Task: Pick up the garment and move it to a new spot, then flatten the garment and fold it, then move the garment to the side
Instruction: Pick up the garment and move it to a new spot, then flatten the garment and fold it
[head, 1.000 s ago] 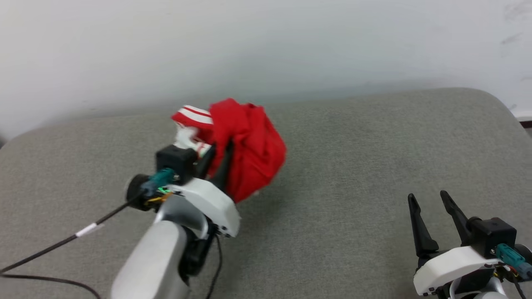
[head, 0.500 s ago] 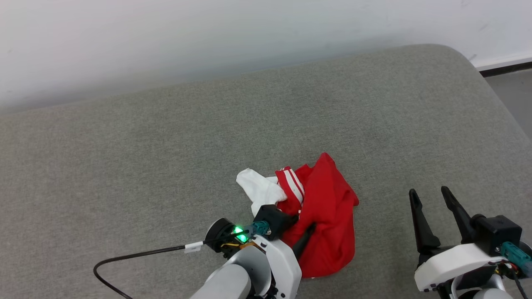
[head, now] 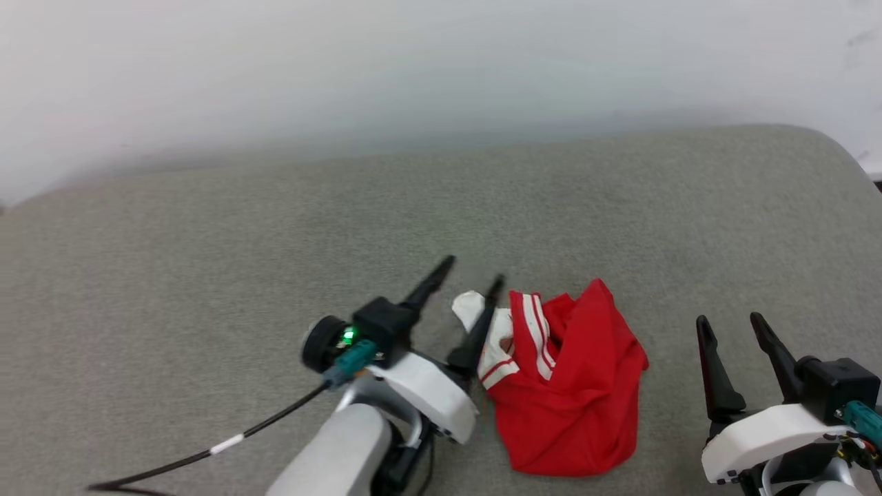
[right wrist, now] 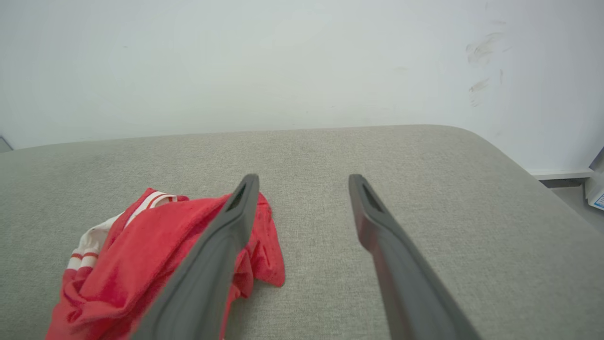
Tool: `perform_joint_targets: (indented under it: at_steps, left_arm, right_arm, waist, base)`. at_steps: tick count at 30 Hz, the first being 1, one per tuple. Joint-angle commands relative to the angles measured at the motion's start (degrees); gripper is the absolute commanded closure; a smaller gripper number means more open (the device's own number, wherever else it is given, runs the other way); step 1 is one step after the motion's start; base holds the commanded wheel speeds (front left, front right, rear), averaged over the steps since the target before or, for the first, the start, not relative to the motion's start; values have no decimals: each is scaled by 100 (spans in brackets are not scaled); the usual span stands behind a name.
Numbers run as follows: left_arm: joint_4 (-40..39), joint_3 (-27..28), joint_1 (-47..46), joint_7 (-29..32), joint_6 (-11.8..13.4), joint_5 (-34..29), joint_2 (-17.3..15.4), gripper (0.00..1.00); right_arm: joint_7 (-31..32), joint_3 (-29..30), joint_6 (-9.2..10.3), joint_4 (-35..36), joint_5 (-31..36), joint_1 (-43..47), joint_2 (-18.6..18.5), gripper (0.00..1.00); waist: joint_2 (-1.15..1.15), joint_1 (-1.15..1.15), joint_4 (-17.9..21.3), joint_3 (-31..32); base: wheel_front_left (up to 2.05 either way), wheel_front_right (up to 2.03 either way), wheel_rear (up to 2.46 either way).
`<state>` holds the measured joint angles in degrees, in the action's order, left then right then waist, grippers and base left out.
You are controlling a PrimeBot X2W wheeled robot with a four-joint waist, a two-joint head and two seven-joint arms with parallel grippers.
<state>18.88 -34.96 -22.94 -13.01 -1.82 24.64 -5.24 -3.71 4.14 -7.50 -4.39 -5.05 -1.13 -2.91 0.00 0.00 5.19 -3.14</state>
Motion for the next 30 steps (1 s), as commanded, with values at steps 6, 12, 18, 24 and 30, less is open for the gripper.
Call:
perform_joint_targets:
  at_steps: [6,12,18,24,30]
  left_arm:
    - [-222,801,482,-178,559,145,-468,0]
    - [-388,1398,991,-206,859,293,-853,0]
    - [-565,1672,1555,-217,982,314,-1176,0]
    - [-712,1577,1739,-167,1019,271,-1218,0]
    - [-782,1511,1761,-126,1070,230,-1237,0]
  right_arm:
    - [129,77,2,134,44,184,3,0]
    - [206,76,2,212,30,273,3,0]
    - [286,31,2,248,-30,405,4,0]
    - [374,-10,2,297,-36,493,4,0]
    - [390,-27,2,311,-46,457,3,0]
  waist:
    - [0,0,-419,352]
    - [0,0,-489,418]
    - [0,0,-490,488]
    - [0,0,-462,517]
    - [0,0,-432,530]
  base:
    - [0,0,0]
    - [0,0,0]
    - [0,0,0]
    - [0,0,0]
    - [0,0,0]
